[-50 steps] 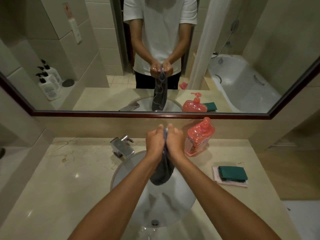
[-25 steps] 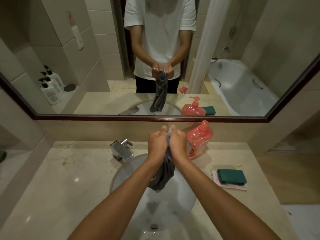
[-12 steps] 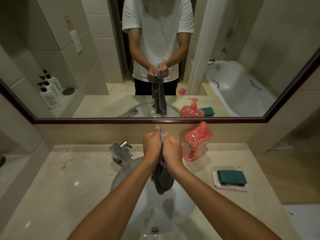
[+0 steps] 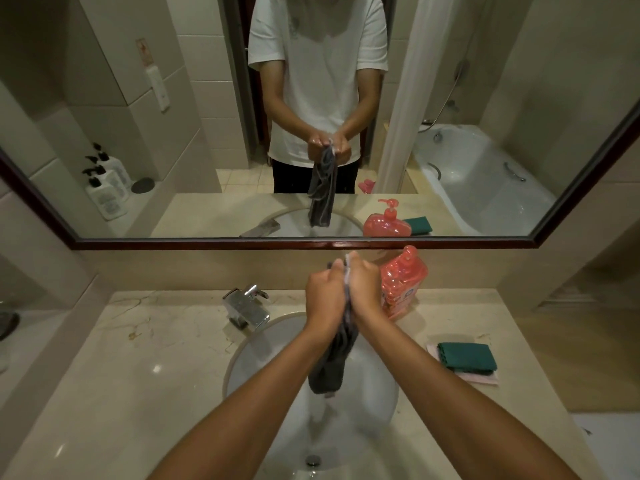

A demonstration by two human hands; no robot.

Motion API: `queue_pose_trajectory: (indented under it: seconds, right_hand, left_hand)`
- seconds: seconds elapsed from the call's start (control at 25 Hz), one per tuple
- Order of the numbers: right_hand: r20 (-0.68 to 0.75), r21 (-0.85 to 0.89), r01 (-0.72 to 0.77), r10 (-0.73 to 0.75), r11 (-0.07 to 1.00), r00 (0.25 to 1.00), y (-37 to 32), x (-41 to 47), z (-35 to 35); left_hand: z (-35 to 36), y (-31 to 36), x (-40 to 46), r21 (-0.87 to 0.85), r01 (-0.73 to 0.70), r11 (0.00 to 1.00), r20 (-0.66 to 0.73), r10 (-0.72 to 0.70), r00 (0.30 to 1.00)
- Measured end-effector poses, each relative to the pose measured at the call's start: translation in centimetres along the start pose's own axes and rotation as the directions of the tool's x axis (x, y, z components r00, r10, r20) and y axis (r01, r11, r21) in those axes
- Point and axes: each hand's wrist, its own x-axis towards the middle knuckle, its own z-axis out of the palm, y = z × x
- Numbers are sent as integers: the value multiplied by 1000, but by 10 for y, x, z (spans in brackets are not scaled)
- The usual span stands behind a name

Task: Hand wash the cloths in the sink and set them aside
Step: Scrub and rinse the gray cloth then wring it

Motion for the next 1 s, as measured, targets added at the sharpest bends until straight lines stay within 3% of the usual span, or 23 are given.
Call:
queue_pose_trajectory:
  seconds: [0.2, 0.36, 0.48, 0.64, 0.88, 1.0]
  right_hand:
    - [87, -153, 82, -70, 985, 994, 19, -30, 12]
    - [7, -57, 44, -43, 997, 999, -2, 2, -1]
    - [60, -116, 80, -74, 990, 995, 15, -18, 6]
    - [27, -77, 9, -7, 997, 1000, 4, 1, 0]
    - [81, -122, 71, -61, 990, 995, 20, -24, 5]
    - [28, -39, 11, -10, 999, 1000, 1, 0, -2]
  left_hand:
    - [-18, 4, 24, -30, 55, 998, -78, -58, 995]
    - [1, 3, 4, -53, 9, 999, -10, -9, 1000]
    - [-10, 11, 23, -66, 45, 997, -67, -50, 997]
    - [0, 2, 4, -86, 41, 995, -17, -42, 999]
    - [-13, 7, 20, -56, 60, 997, -54, -63, 997]
    - [-1, 4, 2, -61, 19, 998, -1, -19, 1000]
